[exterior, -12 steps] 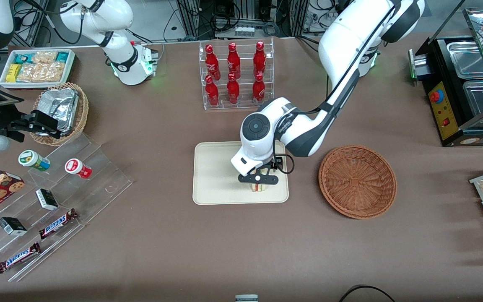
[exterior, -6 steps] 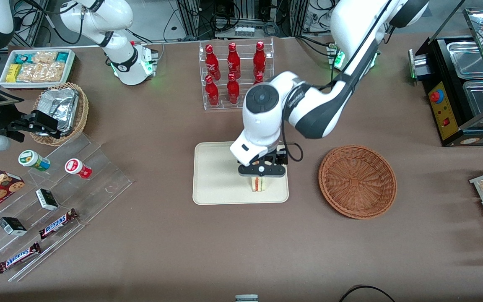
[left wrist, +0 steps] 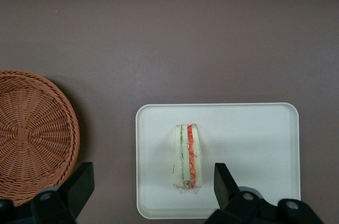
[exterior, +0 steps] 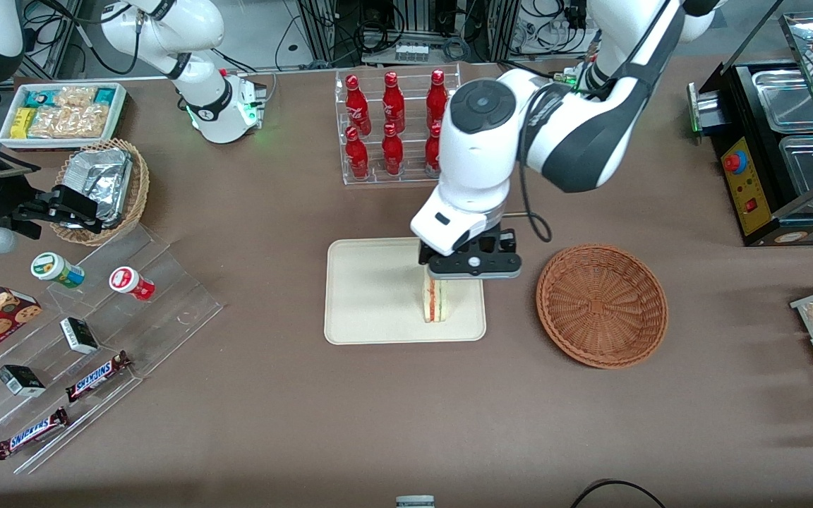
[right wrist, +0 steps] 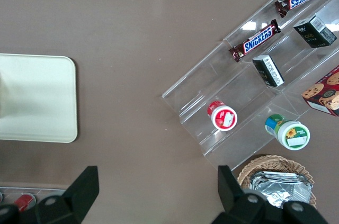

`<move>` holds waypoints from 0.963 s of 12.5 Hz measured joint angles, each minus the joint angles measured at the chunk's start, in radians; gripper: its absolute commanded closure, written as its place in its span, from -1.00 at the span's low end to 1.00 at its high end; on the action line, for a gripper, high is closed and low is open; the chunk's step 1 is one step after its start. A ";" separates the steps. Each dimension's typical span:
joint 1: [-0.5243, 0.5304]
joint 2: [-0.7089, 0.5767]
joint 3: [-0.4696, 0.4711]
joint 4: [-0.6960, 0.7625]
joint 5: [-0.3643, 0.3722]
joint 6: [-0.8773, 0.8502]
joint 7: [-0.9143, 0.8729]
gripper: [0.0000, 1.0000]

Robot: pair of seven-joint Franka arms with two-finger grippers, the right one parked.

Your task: Place sandwich from basket to tray

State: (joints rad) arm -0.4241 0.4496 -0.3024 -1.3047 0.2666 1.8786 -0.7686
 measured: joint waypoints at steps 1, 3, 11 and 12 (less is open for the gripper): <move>0.013 -0.009 0.001 0.002 0.000 0.000 0.000 -1.00; 0.051 -0.030 0.003 0.007 0.001 -0.017 0.001 -1.00; 0.250 -0.145 0.004 0.013 -0.084 -0.165 0.232 -1.00; 0.297 -0.169 0.004 0.014 -0.109 -0.206 0.310 -1.00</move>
State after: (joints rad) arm -0.1270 0.2809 -0.2985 -1.2912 0.1575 1.6730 -0.4586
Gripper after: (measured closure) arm 0.000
